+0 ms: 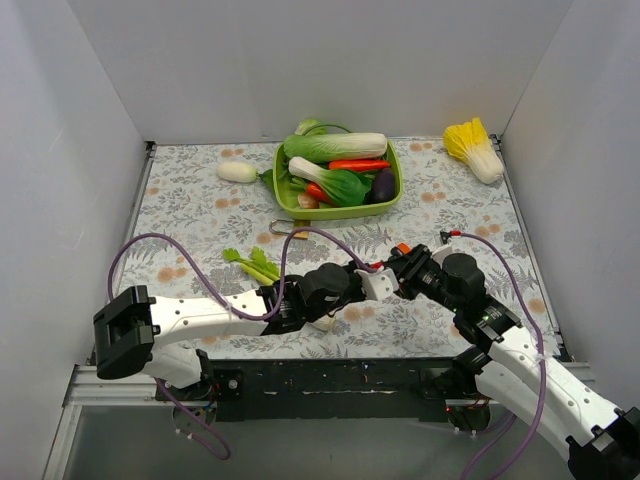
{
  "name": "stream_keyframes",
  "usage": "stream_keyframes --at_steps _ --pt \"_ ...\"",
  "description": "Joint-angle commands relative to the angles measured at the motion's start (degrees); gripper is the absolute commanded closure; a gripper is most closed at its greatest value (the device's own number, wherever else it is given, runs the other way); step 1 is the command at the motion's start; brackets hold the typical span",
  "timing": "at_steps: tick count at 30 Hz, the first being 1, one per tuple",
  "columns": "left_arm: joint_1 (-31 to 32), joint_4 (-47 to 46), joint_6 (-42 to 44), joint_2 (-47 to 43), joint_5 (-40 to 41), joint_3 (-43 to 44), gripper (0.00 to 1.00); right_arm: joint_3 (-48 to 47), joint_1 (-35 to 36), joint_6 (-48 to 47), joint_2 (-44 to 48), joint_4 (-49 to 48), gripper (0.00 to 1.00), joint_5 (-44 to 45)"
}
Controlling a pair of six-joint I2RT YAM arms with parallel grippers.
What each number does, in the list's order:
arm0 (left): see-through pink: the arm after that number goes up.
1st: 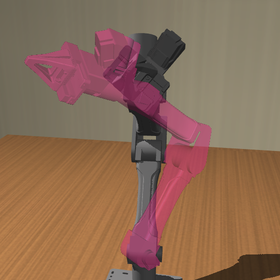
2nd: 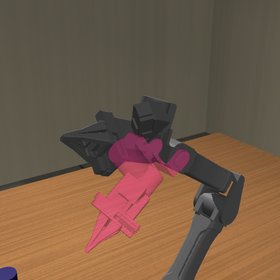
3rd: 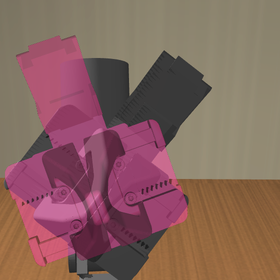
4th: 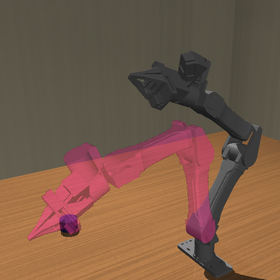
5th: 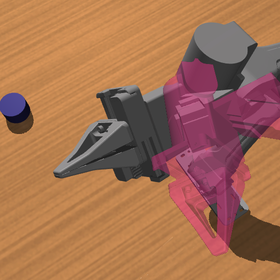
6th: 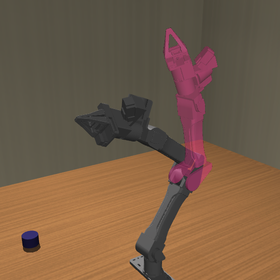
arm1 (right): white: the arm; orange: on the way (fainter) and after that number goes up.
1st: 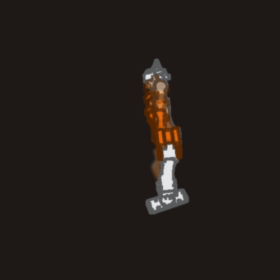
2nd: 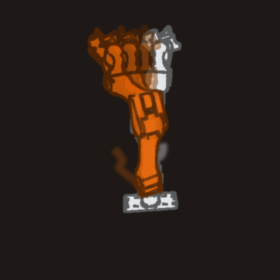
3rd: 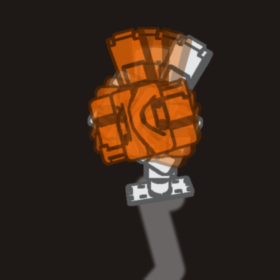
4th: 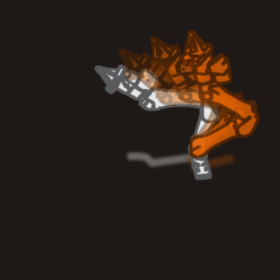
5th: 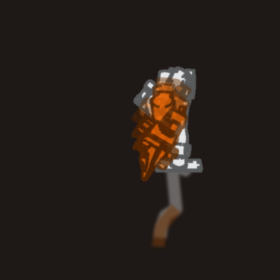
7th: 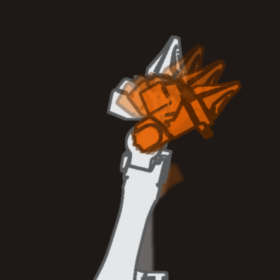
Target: Unlock with the key
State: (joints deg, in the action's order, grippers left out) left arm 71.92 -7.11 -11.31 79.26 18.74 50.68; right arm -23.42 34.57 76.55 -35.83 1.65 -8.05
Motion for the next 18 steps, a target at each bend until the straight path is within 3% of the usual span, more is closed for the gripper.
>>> stream_keyframes --at_steps 1,18 --pt "0.4 -0.7 0.2 0.6 0.2 1.4 1.0 -0.8 0.0 0.6 0.6 -3.8 0.61 1.3" --pt "1.2 -1.8 0.9 0.4 0.5 1.3 1.0 -1.5 0.0 -0.4 -3.2 -4.4 0.64 2.4"
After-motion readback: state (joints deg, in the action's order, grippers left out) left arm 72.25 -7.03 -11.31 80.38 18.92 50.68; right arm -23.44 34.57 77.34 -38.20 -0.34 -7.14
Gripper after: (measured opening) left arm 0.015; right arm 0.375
